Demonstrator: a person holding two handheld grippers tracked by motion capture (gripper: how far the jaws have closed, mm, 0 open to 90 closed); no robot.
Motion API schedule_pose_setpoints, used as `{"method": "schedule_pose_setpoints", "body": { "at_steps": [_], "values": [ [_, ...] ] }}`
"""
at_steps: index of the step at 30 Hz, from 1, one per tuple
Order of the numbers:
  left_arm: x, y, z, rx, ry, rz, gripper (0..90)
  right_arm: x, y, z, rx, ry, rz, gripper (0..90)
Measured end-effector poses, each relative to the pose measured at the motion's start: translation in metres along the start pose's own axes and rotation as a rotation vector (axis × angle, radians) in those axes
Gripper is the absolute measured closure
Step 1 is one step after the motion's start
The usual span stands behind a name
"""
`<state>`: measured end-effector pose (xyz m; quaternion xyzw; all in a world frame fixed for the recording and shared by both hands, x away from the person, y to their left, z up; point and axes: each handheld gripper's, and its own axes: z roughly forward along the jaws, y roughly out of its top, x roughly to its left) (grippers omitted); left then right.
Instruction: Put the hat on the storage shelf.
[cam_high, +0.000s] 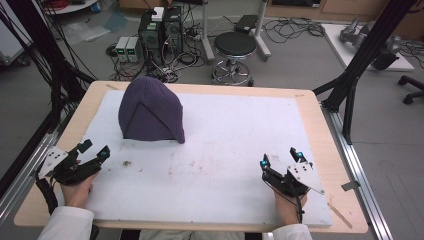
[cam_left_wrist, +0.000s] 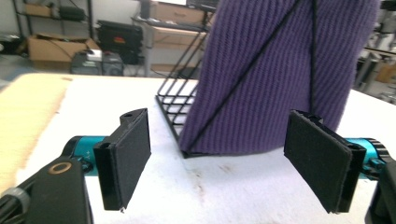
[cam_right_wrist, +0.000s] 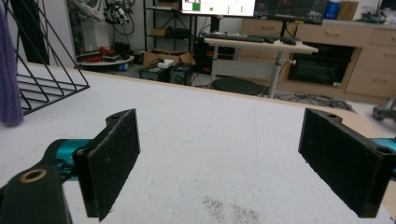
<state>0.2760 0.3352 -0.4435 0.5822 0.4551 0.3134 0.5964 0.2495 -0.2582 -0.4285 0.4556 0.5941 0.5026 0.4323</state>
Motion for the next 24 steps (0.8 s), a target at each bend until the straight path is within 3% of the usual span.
{"method": "schedule_pose_setpoints", "body": {
  "at_steps": [8,15,22,24],
  "values": [
    [-0.001,0.0002,0.0003,-0.003,-0.011,0.003,23.6,-0.0052,-0.0015,0.0,0.001,-0.011,0.034,11.9],
    [-0.001,-0.0003,0.0026,0.01,-0.02,0.006,23.5,-0.0006,-0.0014,0.001,0.001,0.002,-0.021,11.9],
    [-0.0004,-0.0005,0.0036,0.013,-0.019,0.005,23.5,0.0002,-0.0021,0.0029,0.016,0.017,-0.022,11.9],
    [-0.0017,0.0,0.0036,0.029,0.002,0.039,23.5,0.0,-0.0022,0.0036,0.026,0.026,-0.022,11.9]
  ]
}}
